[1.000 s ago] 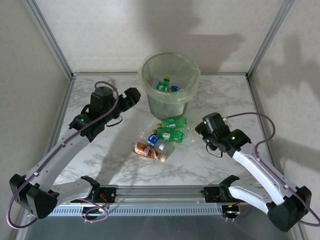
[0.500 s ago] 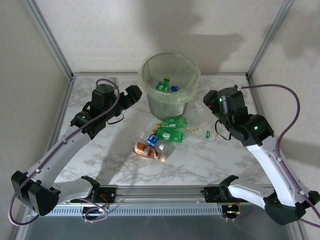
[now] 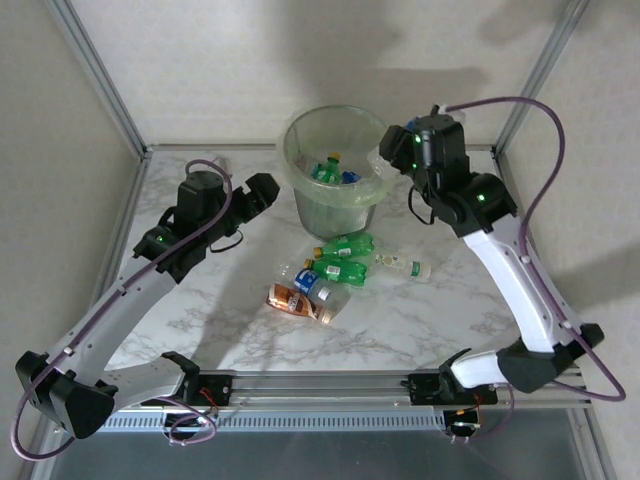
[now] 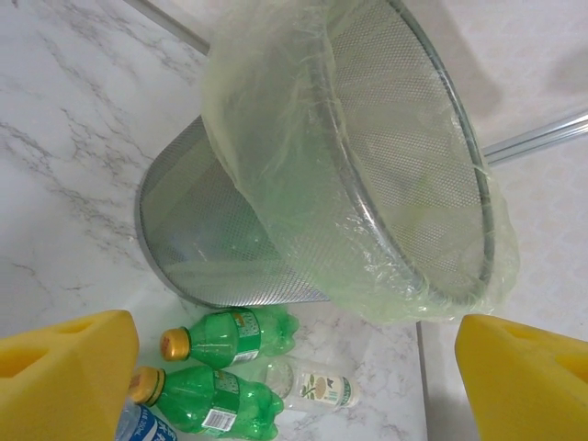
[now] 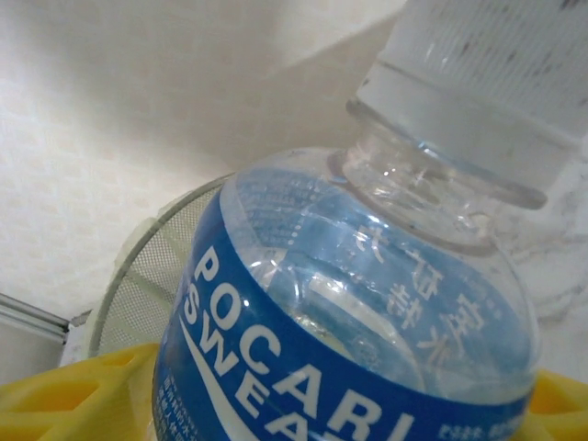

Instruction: Put the plastic bottles in the bin

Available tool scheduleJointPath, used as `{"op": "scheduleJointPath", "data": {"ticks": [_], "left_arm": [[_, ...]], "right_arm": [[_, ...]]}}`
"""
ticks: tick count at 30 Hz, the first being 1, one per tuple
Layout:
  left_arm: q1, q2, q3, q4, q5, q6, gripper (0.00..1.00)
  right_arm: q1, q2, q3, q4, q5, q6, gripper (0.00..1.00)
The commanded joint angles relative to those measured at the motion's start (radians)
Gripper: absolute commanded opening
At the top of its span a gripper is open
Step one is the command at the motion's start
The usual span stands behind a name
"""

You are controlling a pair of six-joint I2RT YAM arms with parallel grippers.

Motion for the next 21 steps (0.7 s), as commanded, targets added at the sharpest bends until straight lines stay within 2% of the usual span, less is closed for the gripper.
{"op": "scheduleJointPath", "data": {"ticks": [1, 10, 12, 16, 21], "left_arm": [[0.015, -0.021, -0.004, -0.021, -0.021, 0.016, 0.89], [0.04, -0.016, -0.004, -0.01, -0.022, 0.04, 0.91], [0.046, -0.015, -0.004, -0.006, -0.021, 0.039, 0.91], [0.051, -0.016, -0.014, -0.004, -0.017, 0.034, 0.91], [0.054, -0.035, -0.051, -0.004, -0.027, 0.021, 0.94]], "right_arm": [[-0.004, 0.064, 0.075, 0.047, -0.011, -0.081, 0.7], [-0.004, 0.289, 0.27, -0.005, -0.007, -0.169, 0.71], [-0.006, 0.349, 0.337, -0.034, 0.011, -0.186, 0.73], [-0.01, 0.485, 0.498, -0.13, 0.025, -0.207, 0.86], [-0.012, 0.547, 0.563, -0.17, 0.013, -0.206, 0.88]]}}
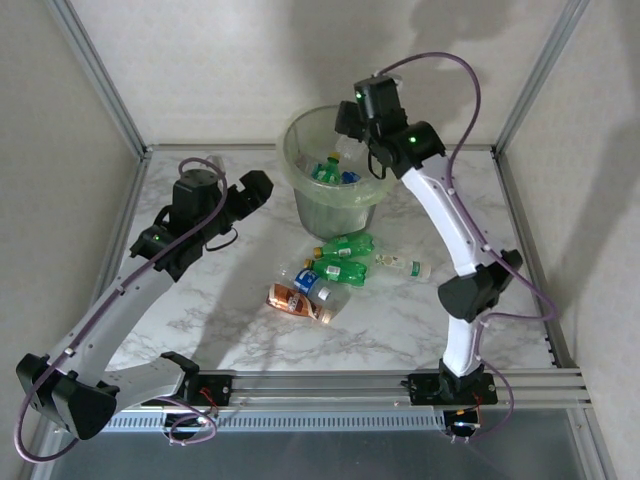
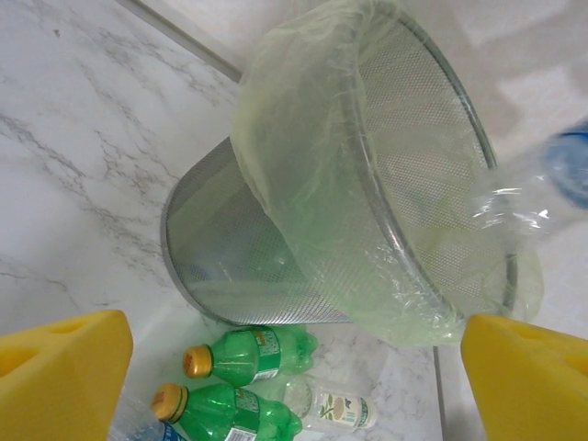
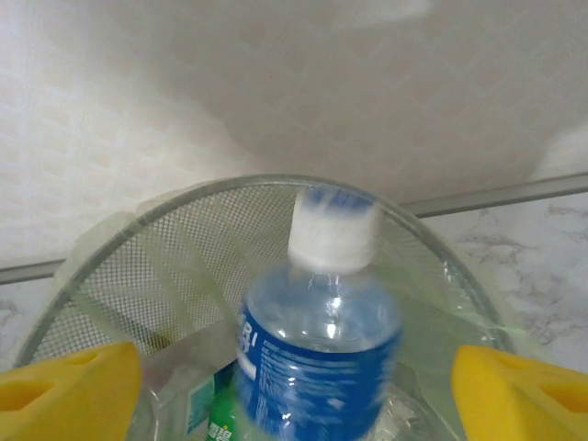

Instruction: Put the plastic bottles in the bin

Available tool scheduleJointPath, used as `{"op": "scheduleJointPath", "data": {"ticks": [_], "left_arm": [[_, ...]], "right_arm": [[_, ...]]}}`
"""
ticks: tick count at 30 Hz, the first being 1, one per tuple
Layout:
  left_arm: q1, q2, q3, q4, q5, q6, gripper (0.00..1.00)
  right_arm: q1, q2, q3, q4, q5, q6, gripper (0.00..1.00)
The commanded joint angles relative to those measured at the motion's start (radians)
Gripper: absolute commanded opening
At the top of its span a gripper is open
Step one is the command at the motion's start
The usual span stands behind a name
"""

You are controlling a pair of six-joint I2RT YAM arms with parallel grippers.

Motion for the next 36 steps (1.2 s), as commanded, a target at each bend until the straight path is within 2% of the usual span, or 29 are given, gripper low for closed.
{"op": "scheduleJointPath", "data": {"ticks": [1, 9, 16, 22, 25, 31, 34, 36], "left_arm": [[0.011, -0.03, -0.035, -0.005, -0.018, -0.005, 0.94], [0.011, -0.071, -0.112, -0.002, -0.011, -0.045, 0.94], [0.012, -0.116, -0.213, 0.006, 0.005, -0.111, 0.89], [0.003, -0.137, -0.313, 0.005, 0.05, -0.194, 0.86], [-0.007, -0.126, -0.335, -0.028, 0.069, -0.221, 0.82], [-0.106, -0.154, -0.38, -0.159, -0.009, -0.326, 0.82], [-0.153, -0.163, -0.4, -0.19, -0.04, -0.37, 0.82], [-0.152, -0.173, -0.405, -0.205, -0.061, -0.378, 0.83]], "right_arm": [[-0.009, 0.001, 0.033, -0.054, 0.021, -0.014, 0.88], [-0.007, -0.115, -0.073, -0.01, -0.002, 0.007, 0.88], [0.038, -0.336, -0.315, 0.076, -0.052, 0.016, 0.87], [0.154, -0.519, -0.546, 0.134, -0.11, -0.011, 0.86], [0.222, -0.572, -0.647, 0.138, -0.095, 0.002, 0.86], [0.311, -0.597, -0.754, 0.158, -0.134, 0.019, 0.87], [0.362, -0.584, -0.779, 0.162, -0.24, -0.032, 0.88], [0.395, -0.579, -0.824, 0.172, -0.315, -0.045, 0.88]]}}
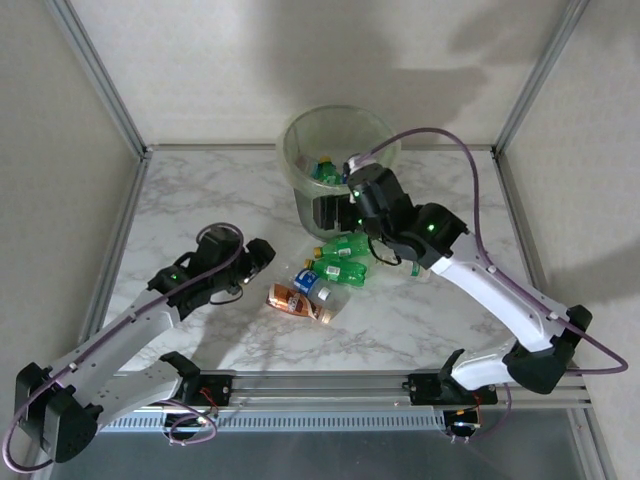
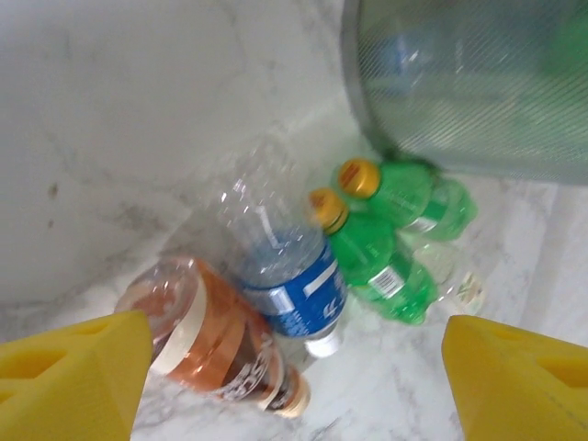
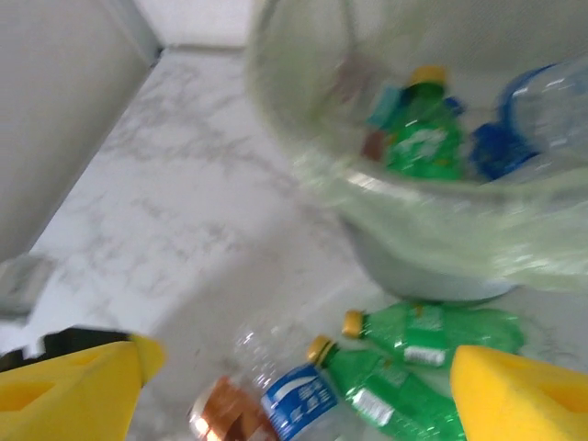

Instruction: Put the plastic bottles in the bin

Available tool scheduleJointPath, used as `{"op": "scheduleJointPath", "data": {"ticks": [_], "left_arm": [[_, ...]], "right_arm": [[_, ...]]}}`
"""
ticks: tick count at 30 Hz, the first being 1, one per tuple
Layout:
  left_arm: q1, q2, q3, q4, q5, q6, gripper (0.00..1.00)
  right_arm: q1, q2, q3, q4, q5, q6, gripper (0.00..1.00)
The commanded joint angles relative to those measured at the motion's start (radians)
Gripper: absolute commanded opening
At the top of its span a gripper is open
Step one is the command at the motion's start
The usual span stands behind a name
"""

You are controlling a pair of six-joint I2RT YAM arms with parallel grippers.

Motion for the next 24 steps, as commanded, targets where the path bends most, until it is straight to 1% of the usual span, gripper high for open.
{"op": "scheduleJointPath", "data": {"ticks": [1, 3, 7, 11, 14, 17, 22, 24], "left_arm": [[0.0, -0.028, -0.008, -0.087, -0.083, -0.066, 0.83], [0.026, -0.044, 0.005, -0.112, -0.123, -0.056, 0.84], [0.117, -0.066, 0.047, -0.132, -0.184, -0.028, 0.87], [0.174, -0.047, 0.107, -0.129, -0.171, 0.016, 0.86], [0.184, -0.032, 0.141, -0.146, -0.184, 0.036, 0.86], [0.189, -0.029, 0.152, -0.139, -0.173, 0.038, 0.86], [0.192, -0.049, 0.139, -0.134, -0.171, 0.029, 0.86], [0.197, -0.056, 0.129, -0.125, -0.161, 0.027, 0.86]], "right_arm": [[0.06, 0.006, -0.072, 0.04, -0.159, -0.039, 0.88], [0.087, 0.013, -0.14, 0.062, -0.213, -0.034, 0.87], [0.136, 0.029, -0.278, 0.129, -0.254, -0.007, 0.86], [0.173, 0.066, -0.359, 0.19, -0.257, 0.004, 0.86], [0.195, 0.117, -0.37, 0.212, -0.254, -0.005, 0.85], [0.205, 0.171, -0.367, 0.231, -0.251, -0.026, 0.85], [0.229, 0.275, -0.309, 0.221, -0.228, -0.068, 0.84], [0.237, 0.315, -0.289, 0.212, -0.197, -0.077, 0.83]]}}
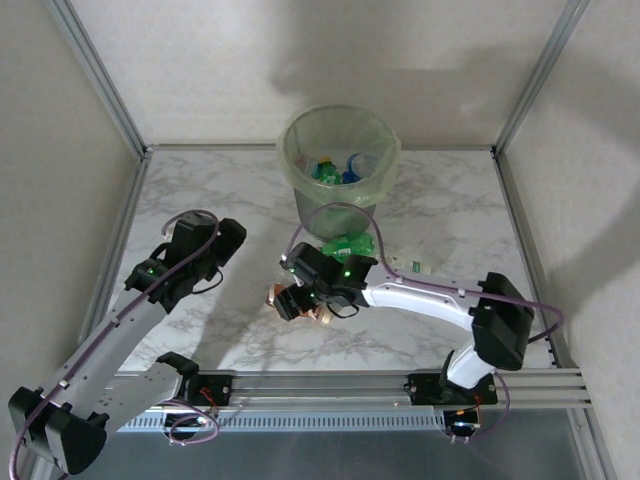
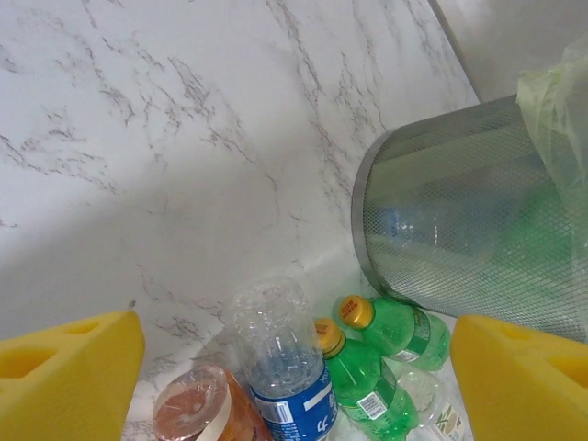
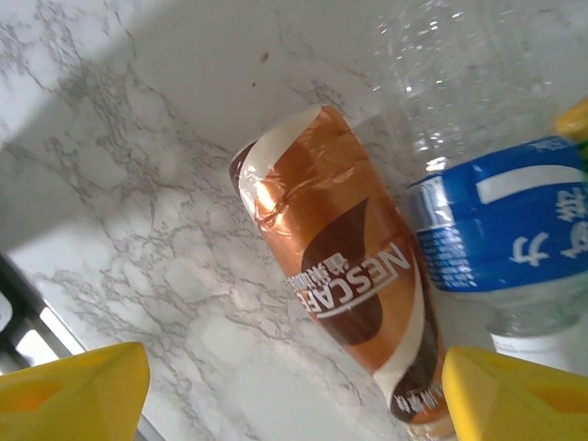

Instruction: Put the plastic bottles in the bin

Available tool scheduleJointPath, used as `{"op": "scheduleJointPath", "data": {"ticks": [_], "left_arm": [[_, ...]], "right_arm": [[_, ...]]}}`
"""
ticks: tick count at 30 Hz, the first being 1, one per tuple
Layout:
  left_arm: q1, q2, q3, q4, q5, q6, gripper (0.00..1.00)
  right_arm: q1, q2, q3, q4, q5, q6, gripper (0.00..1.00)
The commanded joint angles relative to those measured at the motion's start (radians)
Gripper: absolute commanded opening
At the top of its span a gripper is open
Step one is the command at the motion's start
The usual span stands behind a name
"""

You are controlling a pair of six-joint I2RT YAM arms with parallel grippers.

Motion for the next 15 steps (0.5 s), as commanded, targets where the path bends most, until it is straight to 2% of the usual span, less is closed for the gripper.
{"op": "scheduleJointPath", "data": {"ticks": [1, 15], "left_arm": [[0.017, -0.02, 0.0, -0.03, -0.018, -0.009, 0.86], [0.032, -0.035, -0.043, 0.012, 0.025, -0.009, 0.86]], "right_arm": [[0.027, 0.06, 0.058, 0.001, 0.051, -0.038, 0.83], [0.047, 0.226, 0.174, -0.055, 0.14, -0.063, 0.81]]}}
